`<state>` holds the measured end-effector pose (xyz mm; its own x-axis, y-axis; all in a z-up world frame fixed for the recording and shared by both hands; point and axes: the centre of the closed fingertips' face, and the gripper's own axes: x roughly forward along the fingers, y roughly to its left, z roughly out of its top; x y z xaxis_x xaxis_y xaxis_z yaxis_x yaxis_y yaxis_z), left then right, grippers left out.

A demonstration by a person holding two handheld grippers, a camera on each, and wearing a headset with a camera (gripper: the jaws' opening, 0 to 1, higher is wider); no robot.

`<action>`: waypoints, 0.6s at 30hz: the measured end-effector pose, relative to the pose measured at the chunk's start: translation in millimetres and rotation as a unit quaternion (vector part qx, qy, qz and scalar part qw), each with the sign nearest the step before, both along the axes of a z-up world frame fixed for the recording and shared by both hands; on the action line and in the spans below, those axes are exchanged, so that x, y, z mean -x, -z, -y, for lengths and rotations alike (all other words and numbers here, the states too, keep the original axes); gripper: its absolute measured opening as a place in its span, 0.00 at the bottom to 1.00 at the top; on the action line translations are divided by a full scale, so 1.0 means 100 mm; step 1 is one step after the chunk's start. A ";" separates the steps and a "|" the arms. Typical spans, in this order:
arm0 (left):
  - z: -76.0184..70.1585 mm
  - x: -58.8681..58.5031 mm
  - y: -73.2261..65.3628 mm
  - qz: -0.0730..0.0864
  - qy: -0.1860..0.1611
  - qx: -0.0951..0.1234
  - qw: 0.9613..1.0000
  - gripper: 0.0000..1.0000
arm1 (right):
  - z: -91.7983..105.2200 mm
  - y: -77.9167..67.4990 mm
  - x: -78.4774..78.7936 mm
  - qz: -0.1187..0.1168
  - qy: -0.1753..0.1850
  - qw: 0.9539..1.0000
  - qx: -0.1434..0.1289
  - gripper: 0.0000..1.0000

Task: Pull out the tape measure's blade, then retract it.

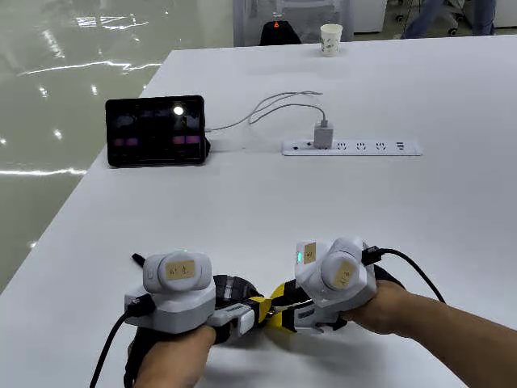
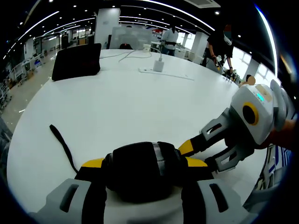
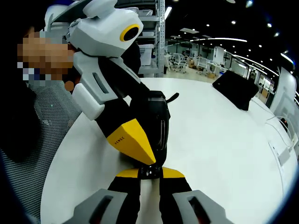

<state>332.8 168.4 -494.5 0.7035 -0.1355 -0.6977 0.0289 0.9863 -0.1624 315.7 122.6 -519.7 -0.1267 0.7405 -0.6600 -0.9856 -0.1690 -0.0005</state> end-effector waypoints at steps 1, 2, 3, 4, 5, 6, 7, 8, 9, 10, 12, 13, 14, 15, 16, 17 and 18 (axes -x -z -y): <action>0.00 0.00 0.00 0.001 0.000 -0.001 1.000 0.60 | 0.00 0.00 0.00 0.001 -0.002 1.000 0.001 0.11; 0.00 0.00 0.00 0.001 0.001 -0.001 1.000 0.60 | 0.00 0.00 0.00 0.001 -0.002 1.000 0.001 0.12; 0.00 0.00 0.00 0.002 0.002 -0.001 1.000 0.61 | 0.00 0.00 0.00 0.001 -0.003 1.000 0.002 0.12; 0.00 0.00 0.00 0.002 0.002 -0.001 1.000 0.61 | 0.00 0.00 0.00 0.002 -0.004 1.000 0.002 0.12; 0.00 0.00 0.00 0.002 0.002 -0.001 1.000 0.61 | 0.00 0.00 0.01 0.001 -0.004 1.000 0.002 0.12; 0.00 0.00 0.00 0.002 0.002 -0.001 1.000 0.61 | 0.00 0.00 0.01 0.001 -0.005 1.000 0.002 0.12; 0.00 0.00 0.00 0.001 0.001 -0.001 1.000 0.61 | 0.00 0.00 0.01 0.002 -0.006 1.000 0.002 0.12; 0.00 0.00 0.00 0.001 0.001 -0.002 1.000 0.61 | 0.00 0.00 0.01 0.003 -0.006 1.000 0.002 0.12; 0.00 0.00 0.00 0.001 0.001 -0.001 1.000 0.61 | 0.00 0.00 0.01 0.003 -0.006 1.000 0.002 0.12; 0.00 0.00 0.00 0.000 0.001 -0.001 1.000 0.61 | 0.00 0.00 0.01 0.003 -0.006 1.000 0.003 0.12; 0.00 0.00 0.00 -0.001 0.000 -0.001 1.000 0.62 | 0.00 0.00 0.01 0.003 -0.006 1.000 0.004 0.12; 0.00 0.00 0.00 -0.001 0.000 -0.001 1.000 0.62 | 0.00 0.00 0.01 0.003 -0.005 1.000 0.004 0.12; 0.00 0.00 0.00 -0.001 0.000 0.000 1.000 0.62 | 0.00 0.00 0.01 0.004 -0.006 1.000 0.004 0.12; 0.00 0.00 0.00 -0.001 0.000 0.000 1.000 0.62 | 0.00 0.01 0.01 0.005 -0.006 1.000 0.005 0.12; 0.00 0.00 0.00 0.000 0.000 0.000 1.000 0.62 | 0.00 0.01 0.01 0.007 -0.007 1.000 0.005 0.12; 0.00 0.00 0.00 0.000 0.000 0.000 1.000 0.62 | 0.00 0.01 0.01 0.007 -0.006 1.000 0.006 0.12; 0.01 0.00 0.00 0.000 0.000 0.001 1.000 0.62 | 0.00 0.01 0.01 0.008 -0.006 1.000 0.006 0.12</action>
<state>333.0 167.9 -494.6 0.7029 -0.1366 -0.6980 0.0286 0.9860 -0.1642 314.4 123.0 -520.3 -0.1257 0.7310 -0.6707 -0.9833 -0.1815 -0.0134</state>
